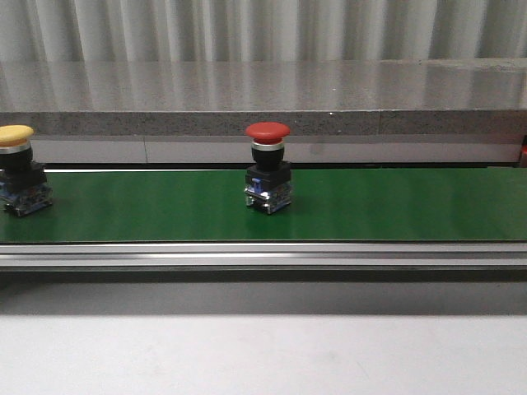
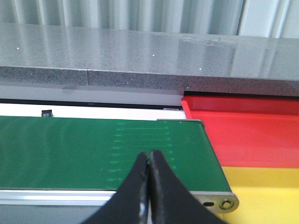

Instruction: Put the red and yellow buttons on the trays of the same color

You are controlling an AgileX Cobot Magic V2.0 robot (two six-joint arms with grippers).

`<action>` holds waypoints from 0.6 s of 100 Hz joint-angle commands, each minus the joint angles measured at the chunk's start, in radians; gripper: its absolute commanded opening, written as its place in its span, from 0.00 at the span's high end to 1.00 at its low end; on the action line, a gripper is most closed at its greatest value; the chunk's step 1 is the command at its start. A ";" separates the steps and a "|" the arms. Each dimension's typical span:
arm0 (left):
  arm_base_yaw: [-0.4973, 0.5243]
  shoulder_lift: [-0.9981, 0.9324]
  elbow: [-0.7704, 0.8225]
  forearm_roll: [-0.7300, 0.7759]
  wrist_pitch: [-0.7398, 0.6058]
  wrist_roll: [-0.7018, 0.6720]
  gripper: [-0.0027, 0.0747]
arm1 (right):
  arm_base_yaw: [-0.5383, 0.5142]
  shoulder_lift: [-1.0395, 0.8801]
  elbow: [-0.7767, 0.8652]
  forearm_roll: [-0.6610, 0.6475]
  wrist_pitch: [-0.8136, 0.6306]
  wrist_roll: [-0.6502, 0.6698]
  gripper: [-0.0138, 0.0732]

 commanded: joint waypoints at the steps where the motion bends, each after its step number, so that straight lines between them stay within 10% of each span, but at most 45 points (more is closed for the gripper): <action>1: -0.008 0.009 -0.025 -0.025 -0.061 0.002 0.99 | -0.003 -0.017 -0.012 -0.012 -0.096 0.000 0.92; 60: -0.008 0.009 -0.025 -0.025 -0.061 0.002 0.99 | -0.003 0.348 -0.560 0.063 0.475 -0.001 0.92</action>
